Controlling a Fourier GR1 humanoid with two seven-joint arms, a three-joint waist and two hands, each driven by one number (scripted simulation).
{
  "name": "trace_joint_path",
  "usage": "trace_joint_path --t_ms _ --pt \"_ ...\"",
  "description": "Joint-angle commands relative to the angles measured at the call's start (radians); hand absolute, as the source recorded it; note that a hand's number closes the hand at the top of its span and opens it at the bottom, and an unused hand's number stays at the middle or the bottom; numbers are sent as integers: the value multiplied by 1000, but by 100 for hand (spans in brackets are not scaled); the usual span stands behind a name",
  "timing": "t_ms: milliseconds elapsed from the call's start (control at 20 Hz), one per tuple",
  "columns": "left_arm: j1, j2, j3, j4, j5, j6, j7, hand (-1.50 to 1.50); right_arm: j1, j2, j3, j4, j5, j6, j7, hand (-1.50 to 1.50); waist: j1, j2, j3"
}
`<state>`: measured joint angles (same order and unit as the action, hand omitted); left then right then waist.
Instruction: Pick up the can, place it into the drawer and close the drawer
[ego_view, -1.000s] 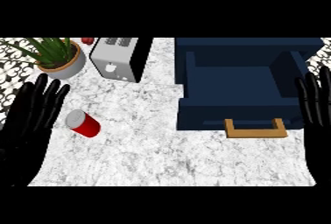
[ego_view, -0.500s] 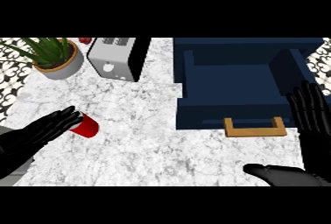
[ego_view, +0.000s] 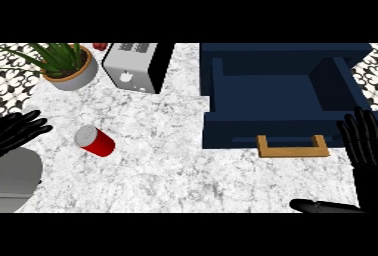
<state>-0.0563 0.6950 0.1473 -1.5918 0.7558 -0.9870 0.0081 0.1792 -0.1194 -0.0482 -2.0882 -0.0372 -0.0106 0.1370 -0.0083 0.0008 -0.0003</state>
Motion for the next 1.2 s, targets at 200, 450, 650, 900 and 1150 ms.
trace_joint_path --t_ms 200,450,650,900,1150 --pt "-120 -19 33 215 -31 -92 36 -150 147 35 7 -25 -8 61 -109 -150 -6 0 0" --pt "-112 -104 30 161 -107 -45 59 -150 104 -5 -88 -23 -70 99 -61 -150 2 -1 0" --pt "-227 -165 35 308 -244 -85 9 -150 105 1 -92 -2 -48 99 -81 -150 -7 1 0" --pt "-186 -214 60 301 -368 -119 -67 -150 75 46 -68 15 -9 80 -89 -150 2 0 0" --pt "-270 -262 60 383 -476 -84 -120 -150 66 -16 -154 24 -72 144 -75 -150 -4 1 0"
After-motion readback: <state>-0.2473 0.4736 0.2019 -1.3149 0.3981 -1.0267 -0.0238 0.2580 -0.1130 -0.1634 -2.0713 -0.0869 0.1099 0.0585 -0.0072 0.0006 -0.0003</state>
